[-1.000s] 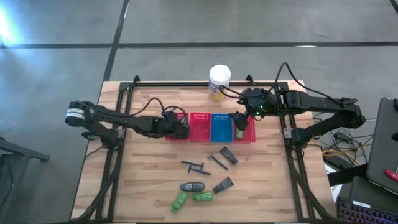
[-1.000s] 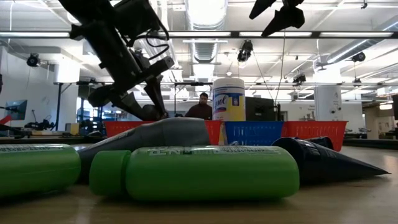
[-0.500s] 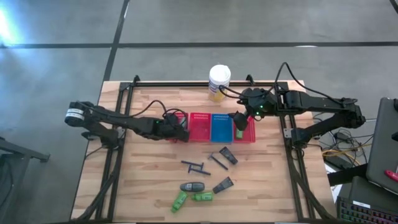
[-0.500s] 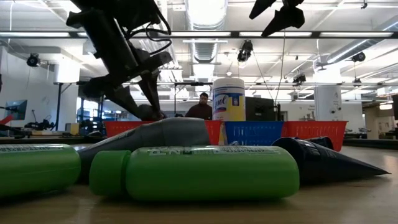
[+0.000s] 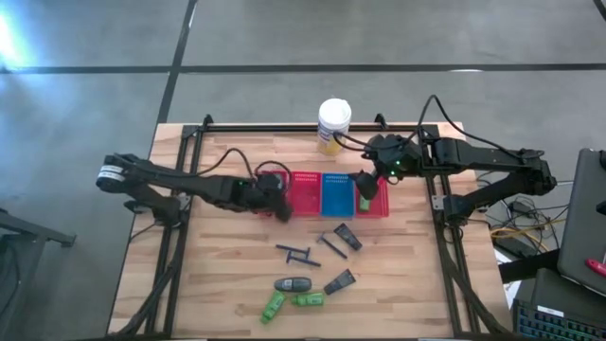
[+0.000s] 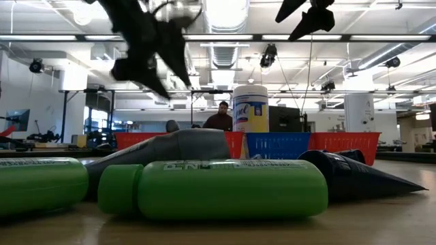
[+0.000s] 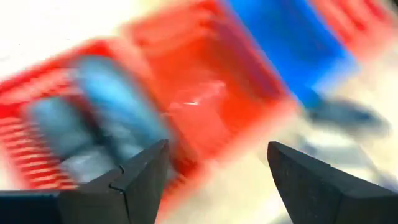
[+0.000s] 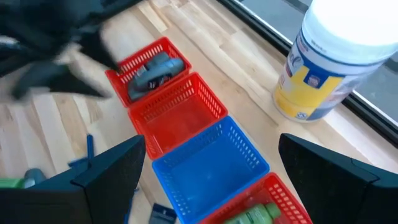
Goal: Pick & Place Travel size toiletries
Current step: Put the black deodorant into the left red bin
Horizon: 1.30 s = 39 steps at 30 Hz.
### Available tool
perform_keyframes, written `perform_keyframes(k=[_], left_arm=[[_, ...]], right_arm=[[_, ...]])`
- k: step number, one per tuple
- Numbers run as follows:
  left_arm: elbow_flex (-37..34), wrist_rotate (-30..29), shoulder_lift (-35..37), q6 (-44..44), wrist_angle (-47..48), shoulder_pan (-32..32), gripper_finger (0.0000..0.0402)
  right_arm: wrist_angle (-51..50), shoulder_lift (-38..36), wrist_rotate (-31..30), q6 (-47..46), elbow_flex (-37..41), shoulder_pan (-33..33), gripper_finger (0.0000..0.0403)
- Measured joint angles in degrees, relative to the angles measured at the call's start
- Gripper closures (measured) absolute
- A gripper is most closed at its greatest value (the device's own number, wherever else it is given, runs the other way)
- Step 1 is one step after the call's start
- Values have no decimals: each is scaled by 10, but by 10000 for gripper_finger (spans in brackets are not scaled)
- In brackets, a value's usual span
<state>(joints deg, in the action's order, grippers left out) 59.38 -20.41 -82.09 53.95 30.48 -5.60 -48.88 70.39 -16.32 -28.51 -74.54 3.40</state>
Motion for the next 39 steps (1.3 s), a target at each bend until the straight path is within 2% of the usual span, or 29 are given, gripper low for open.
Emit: perform_keyframes(k=[3,5,9,11,14,16,18,25,33,39], left_arm=[[23,96,2,-116,-8,-44,125],[27,130,-2,-190,-11,-88,126],[19,134,-22,-312,-20,-185,126],[14,127,-41,-338,-58,-224,126],[12,88,-81,-351,-136,-258,126],[13,51,-110,-357,-181,-266,126],[18,38,-138,-363,-201,-266,126],[33,45,-204,-297,-198,-267,123],[53,52,-239,-298,-200,-270,92],[51,60,-266,-279,-199,-268,92]], right_arm=[[-18,0,5,1,0,0,37],[-26,0,5,3,0,0,37],[-36,0,14,6,0,0,37],[-37,0,18,2,0,0,37],[-41,0,29,-10,1,0,37],[-48,0,33,-16,1,-1,37],[-56,0,33,-25,1,-5,37],[-75,0,34,-66,1,-26,37],[-80,0,29,-96,1,-57,37],[-80,0,27,-106,2,-69,37]])
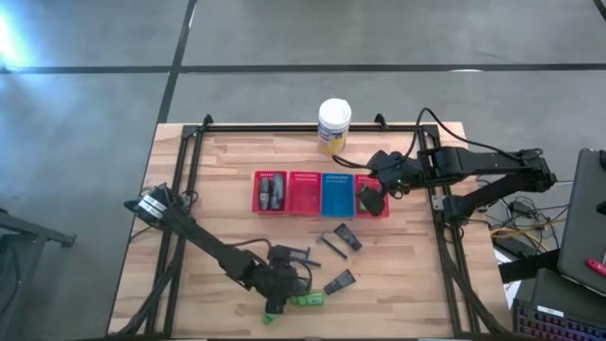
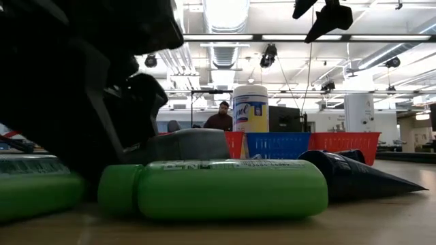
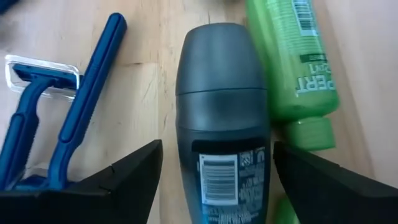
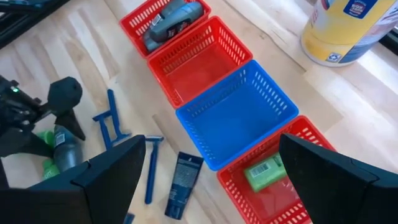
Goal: Pick & Place Travel size toiletries
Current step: Put the black deodorant into the left red bin
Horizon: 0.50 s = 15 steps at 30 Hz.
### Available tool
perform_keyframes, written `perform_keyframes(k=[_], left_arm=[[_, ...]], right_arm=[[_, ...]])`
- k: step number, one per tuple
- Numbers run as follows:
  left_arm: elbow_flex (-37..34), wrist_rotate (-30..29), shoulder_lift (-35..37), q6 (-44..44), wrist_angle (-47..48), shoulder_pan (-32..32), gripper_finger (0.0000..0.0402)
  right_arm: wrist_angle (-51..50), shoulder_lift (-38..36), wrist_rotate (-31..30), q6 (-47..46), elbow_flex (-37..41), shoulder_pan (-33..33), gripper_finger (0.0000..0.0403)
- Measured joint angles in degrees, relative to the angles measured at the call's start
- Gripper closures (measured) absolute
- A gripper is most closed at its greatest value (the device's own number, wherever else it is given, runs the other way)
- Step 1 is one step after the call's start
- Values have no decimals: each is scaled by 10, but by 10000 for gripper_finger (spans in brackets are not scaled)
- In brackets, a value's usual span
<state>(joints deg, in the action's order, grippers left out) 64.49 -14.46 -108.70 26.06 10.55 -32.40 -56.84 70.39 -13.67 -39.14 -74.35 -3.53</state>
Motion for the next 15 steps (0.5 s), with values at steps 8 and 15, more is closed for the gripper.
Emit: perform_keyframes(k=[8,15], left_arm=[[1,-5,-18,0,-22,1,160],[0,-13,-5,49,-19,2,195]], right_arm=[[0,0,-8,-3,0,0,37],[0,0,-9,-3,1,0,37]])
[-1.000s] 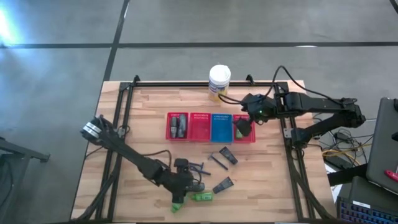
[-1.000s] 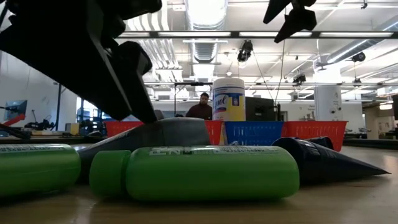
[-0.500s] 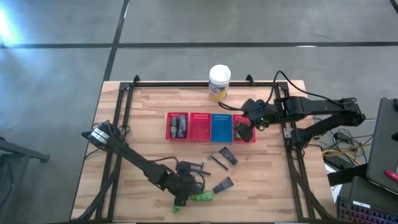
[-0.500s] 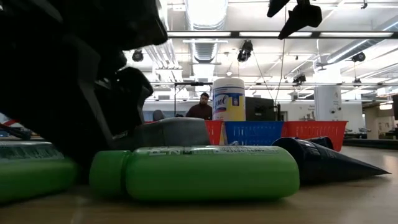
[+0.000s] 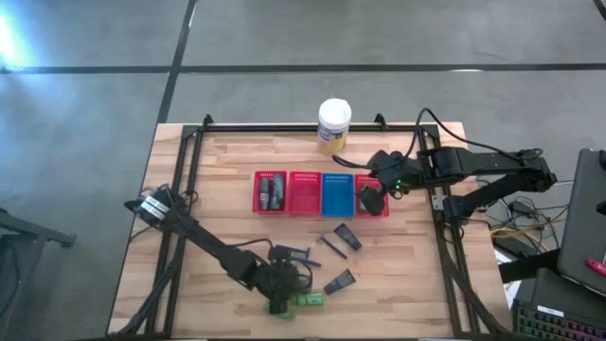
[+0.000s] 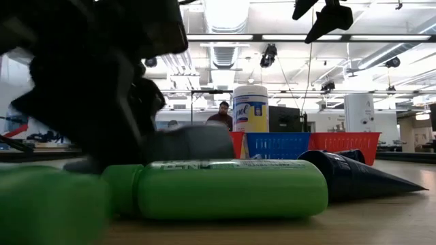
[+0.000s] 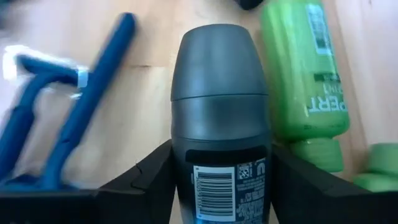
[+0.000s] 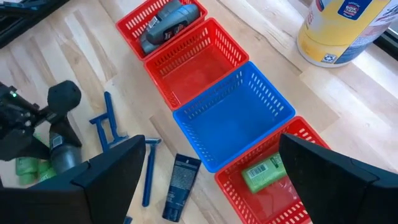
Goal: Pick & Place Travel size toiletries
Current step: Put the black deodorant into the left red bin
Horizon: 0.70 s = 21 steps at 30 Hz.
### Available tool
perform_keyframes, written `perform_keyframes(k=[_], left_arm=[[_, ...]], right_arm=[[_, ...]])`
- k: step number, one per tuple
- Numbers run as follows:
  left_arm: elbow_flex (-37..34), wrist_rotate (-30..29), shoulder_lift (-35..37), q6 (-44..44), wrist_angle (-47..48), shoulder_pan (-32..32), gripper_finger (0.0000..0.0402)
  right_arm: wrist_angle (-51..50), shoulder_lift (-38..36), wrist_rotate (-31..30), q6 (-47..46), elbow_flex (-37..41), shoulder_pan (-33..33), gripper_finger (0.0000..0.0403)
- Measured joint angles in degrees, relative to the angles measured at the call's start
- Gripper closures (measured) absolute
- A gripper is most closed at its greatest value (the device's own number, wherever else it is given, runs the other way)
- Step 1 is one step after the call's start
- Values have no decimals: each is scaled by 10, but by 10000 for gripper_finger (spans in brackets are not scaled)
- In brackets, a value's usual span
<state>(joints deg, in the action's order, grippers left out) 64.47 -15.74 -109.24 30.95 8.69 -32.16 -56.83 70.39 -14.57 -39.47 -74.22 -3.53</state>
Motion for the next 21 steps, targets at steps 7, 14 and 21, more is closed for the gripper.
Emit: perform_keyframes(k=[7,14,21], left_arm=[[-1,-136,97,167,104,-14,195],[-39,-344,237,643,312,10,195],[-151,-355,331,656,249,135,195]], right_arm=[[0,0,0,4,0,0,37],[1,0,-25,5,4,0,37],[6,0,-45,5,21,0,37]])
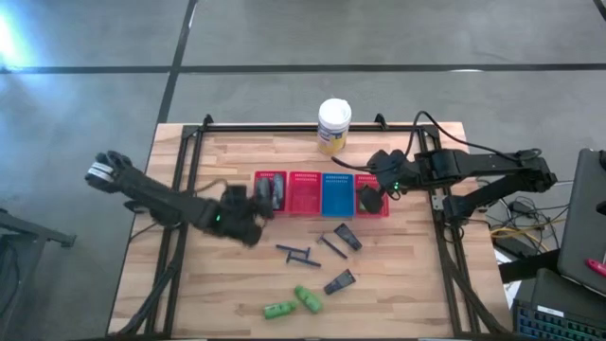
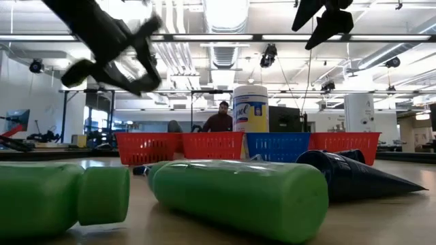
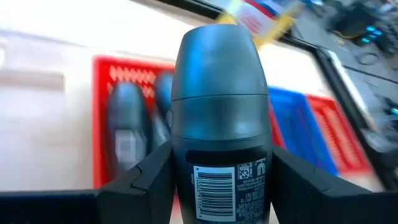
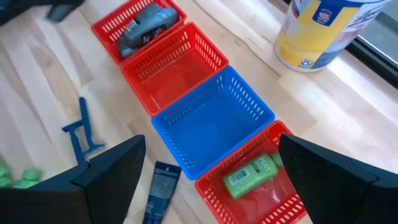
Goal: Pick & Place Travel size toiletries
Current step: Put the black deodorant into the left red bin
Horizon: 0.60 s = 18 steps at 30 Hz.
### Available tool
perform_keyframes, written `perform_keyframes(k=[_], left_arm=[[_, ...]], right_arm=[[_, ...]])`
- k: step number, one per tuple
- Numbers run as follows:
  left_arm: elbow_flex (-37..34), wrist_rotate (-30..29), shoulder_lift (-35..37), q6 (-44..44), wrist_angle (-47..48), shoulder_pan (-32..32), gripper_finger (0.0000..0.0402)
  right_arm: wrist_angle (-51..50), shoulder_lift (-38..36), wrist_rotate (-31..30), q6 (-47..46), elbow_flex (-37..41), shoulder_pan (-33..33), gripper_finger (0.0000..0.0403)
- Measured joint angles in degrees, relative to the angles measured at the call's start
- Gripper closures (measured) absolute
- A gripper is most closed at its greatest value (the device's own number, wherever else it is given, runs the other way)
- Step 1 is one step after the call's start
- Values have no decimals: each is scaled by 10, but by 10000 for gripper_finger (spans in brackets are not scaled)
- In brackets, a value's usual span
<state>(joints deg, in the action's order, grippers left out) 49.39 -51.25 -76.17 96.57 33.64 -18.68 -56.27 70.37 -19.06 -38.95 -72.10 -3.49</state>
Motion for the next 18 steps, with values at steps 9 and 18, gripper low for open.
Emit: perform_keyframes(k=[9,18], left_arm=[[-81,127,14,-158,-111,169,195],[-134,207,6,-198,-223,197,195]], right_arm=[[1,0,-2,-11,22,0,37],[24,0,-7,-8,22,0,37]])
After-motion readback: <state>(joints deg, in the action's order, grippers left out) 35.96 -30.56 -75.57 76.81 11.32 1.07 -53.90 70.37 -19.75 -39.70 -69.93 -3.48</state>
